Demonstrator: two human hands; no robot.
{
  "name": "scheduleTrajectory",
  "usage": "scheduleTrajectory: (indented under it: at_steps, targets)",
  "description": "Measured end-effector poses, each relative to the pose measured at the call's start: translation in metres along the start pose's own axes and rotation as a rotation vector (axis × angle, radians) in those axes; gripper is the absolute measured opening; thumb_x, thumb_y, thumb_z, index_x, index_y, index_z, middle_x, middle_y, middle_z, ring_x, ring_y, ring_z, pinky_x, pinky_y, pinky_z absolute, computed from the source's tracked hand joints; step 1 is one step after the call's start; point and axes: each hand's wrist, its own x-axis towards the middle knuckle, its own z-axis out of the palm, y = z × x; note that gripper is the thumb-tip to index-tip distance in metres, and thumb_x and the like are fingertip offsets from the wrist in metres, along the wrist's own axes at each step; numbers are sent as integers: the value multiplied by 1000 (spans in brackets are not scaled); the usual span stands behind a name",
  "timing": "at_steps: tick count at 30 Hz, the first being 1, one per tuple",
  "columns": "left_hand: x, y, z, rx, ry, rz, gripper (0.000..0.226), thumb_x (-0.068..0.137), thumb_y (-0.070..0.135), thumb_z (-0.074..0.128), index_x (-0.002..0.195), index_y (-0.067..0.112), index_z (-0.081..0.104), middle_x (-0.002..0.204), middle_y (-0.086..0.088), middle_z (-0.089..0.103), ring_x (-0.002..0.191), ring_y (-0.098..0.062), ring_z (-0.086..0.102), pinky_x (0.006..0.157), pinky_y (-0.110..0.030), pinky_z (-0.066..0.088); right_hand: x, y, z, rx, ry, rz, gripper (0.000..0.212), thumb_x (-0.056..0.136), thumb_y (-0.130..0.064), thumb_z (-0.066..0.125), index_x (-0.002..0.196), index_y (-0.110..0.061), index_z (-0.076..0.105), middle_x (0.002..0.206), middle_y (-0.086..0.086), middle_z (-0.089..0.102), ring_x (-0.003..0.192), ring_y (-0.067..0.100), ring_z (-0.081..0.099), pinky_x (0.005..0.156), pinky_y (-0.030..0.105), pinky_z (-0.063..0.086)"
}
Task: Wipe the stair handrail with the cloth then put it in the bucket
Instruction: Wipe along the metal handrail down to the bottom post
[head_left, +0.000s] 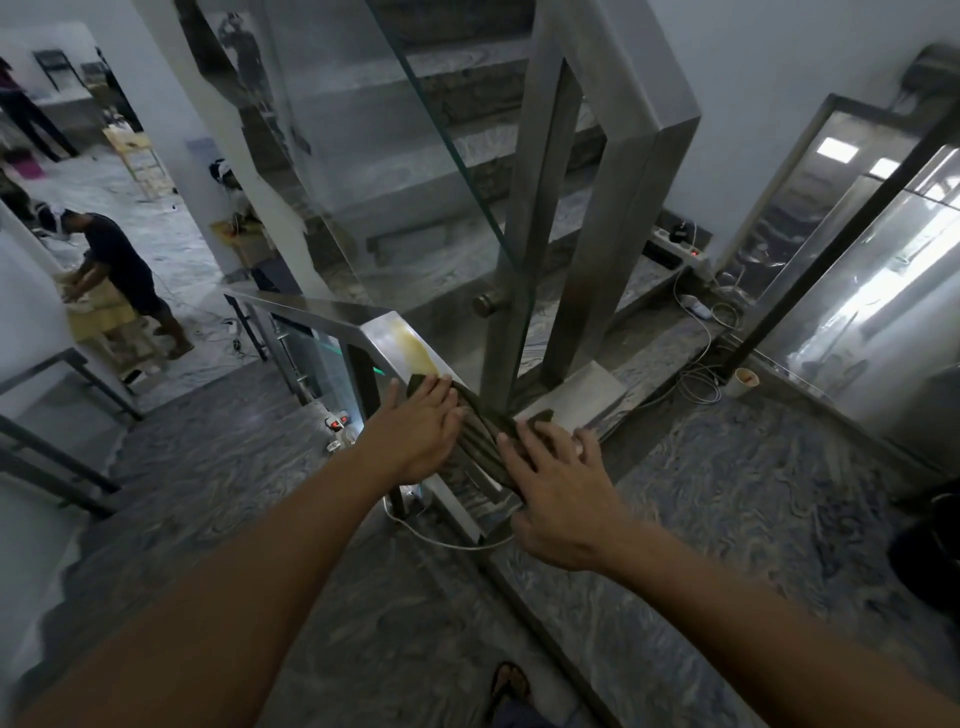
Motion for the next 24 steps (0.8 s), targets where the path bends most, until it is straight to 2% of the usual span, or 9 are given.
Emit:
scheduleTrajectory:
  at_steps: [3, 6, 10, 15, 17, 20, 24]
  targets:
    - [10, -10, -1, 67, 48, 1, 53, 101, 34, 10, 150, 15, 14, 162, -2, 4, 149, -17, -2, 118, -53, -3, 9, -9, 8, 38, 39, -55, 86, 84, -60, 16, 150, -7, 2, 160, 15, -11, 145, 30, -22, 116, 49, -15]
    - [22, -21, 0, 138, 63, -36, 54, 100, 37, 11, 151, 16, 7, 162, -3, -3, 149, -20, -8, 117, -55, -3, 23, -13, 16, 129, -14, -79, 89, 88, -67, 14, 148, -7, -9, 159, 16, -13, 146, 26, -19, 119, 44, -10]
    - [43, -37, 0, 165, 73, -75, 56, 99, 40, 10, 150, 21, -3, 160, -5, -14, 147, -21, -15, 115, -56, -8, 42, -17, 21, 208, 41, -54, 83, 88, -69, 10, 148, -17, -14, 160, 11, -15, 145, 25, -20, 119, 46, -9]
    - [66, -56, -8, 185, 57, -45, 59, 96, 42, 4, 150, 21, -7, 160, -4, -15, 147, -20, -15, 114, -55, -12, 66, -31, 21, 306, 33, 46, 96, 72, -78, -10, 148, -20, -15, 159, 12, -19, 145, 29, -22, 118, 49, -12]
    - [75, -64, -15, 202, 40, -19, 65, 90, 45, -3, 150, 20, -7, 160, -4, -14, 147, -19, -16, 116, -53, -12, 75, -34, 17, 320, 8, 60, 98, 69, -78, -11, 147, -19, -18, 158, 13, -22, 144, 29, -24, 117, 48, -12]
    - [89, -80, -22, 202, 3, 20, 61, 95, 42, 7, 149, 18, -9, 159, -3, -17, 145, -16, -20, 118, -50, -13, 90, -36, 16, 325, -16, 73, 96, 72, -77, -5, 147, -19, -20, 157, 12, -26, 143, 28, -26, 118, 48, -11]
    - [104, -107, -28, 156, 25, 74, 78, 81, 55, -3, 149, 18, -11, 160, -3, -16, 136, -10, -28, 115, -44, -16, 111, -43, 12, 325, -14, 94, 97, 68, -75, -9, 148, -19, -17, 158, 11, -24, 144, 26, -25, 117, 49, -11]
